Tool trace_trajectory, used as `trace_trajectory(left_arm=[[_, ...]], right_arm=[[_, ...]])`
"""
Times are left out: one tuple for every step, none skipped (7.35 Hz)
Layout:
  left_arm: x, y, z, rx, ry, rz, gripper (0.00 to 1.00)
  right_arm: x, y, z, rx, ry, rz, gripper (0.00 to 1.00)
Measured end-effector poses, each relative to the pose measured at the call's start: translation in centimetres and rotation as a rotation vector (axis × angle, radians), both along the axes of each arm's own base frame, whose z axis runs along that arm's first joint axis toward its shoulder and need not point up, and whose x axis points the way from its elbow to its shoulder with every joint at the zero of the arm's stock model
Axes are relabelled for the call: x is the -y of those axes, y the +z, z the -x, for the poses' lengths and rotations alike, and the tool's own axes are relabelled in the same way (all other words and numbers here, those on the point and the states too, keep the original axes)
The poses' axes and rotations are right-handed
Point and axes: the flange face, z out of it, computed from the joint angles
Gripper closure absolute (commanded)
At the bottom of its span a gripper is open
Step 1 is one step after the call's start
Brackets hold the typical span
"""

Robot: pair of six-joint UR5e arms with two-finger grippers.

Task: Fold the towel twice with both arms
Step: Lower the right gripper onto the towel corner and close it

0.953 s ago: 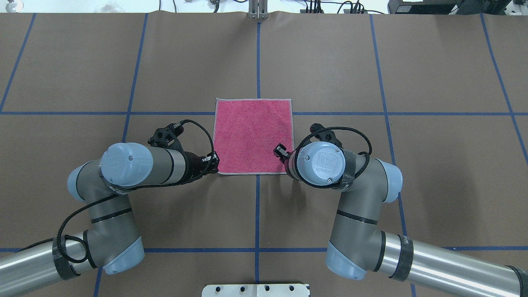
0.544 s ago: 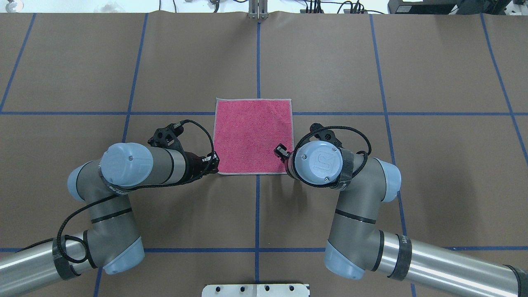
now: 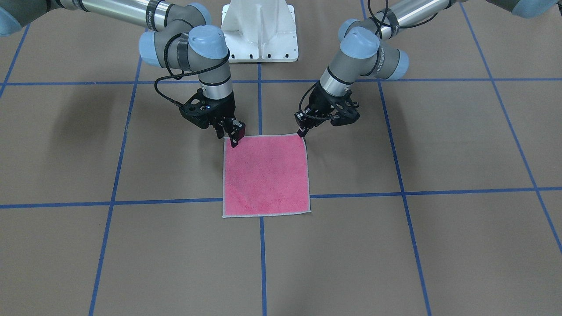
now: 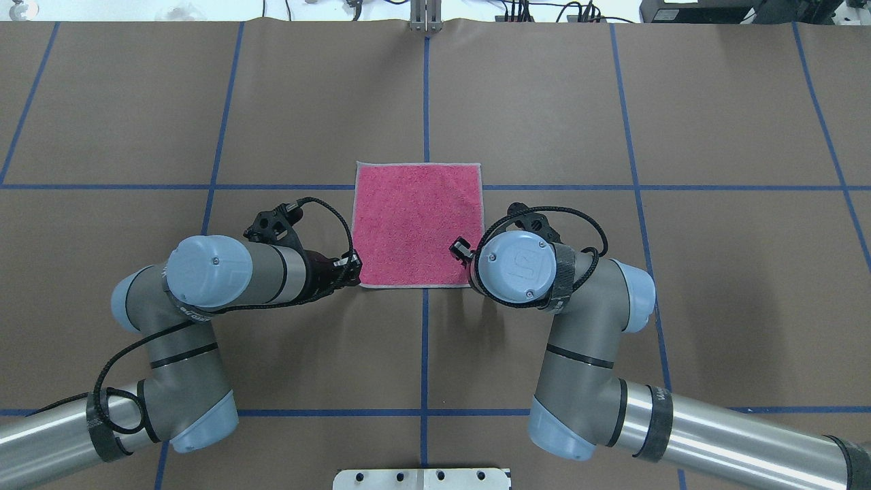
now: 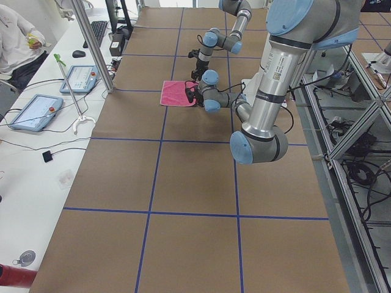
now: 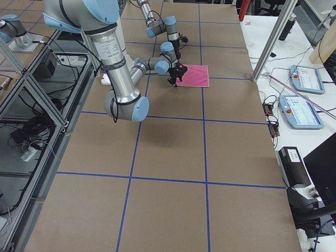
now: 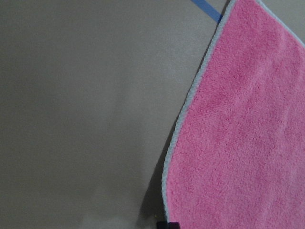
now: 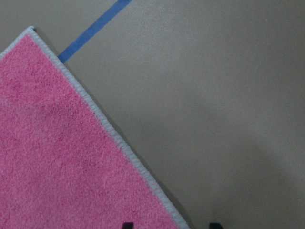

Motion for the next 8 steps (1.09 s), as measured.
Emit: trace_trajectory(left_arm=[[0.00,0.00,0.00,0.000,0.000,0.000,1.00],[0.00,0.00,0.00,0.000,0.000,0.000,1.00],[0.00,0.00,0.00,0.000,0.000,0.000,1.00],[0.00,0.00,0.00,0.000,0.000,0.000,1.00],[0.00,0.00,0.00,0.000,0.000,0.000,1.00],[0.00,0.00,0.00,0.000,0.000,0.000,1.00],[0.00,0.00,0.00,0.000,0.000,0.000,1.00],[0.00,0.00,0.00,0.000,0.000,0.000,1.00]], right_arm=[[0.01,-0.08,0.04,-0.002,0.000,0.001,0.48],[0.02,-0.09,0.06,-0.003,0.000,0.001,0.49],[0.05,-0.01,0.09,-0.006,0.001,0.001,0.48],[0.06,0.07,0.13,-0.009,-0.001,0.000,0.48],[0.06,0.10,0.15,-0.010,-0.004,-0.001,0.49],[0.06,0.11,0.16,-0.011,-0.006,-0.002,0.60],[0.07,0.00,0.18,-0.011,-0.005,-0.003,0.67],[0.10,-0.16,0.22,-0.014,-0.004,-0.002,0.76]])
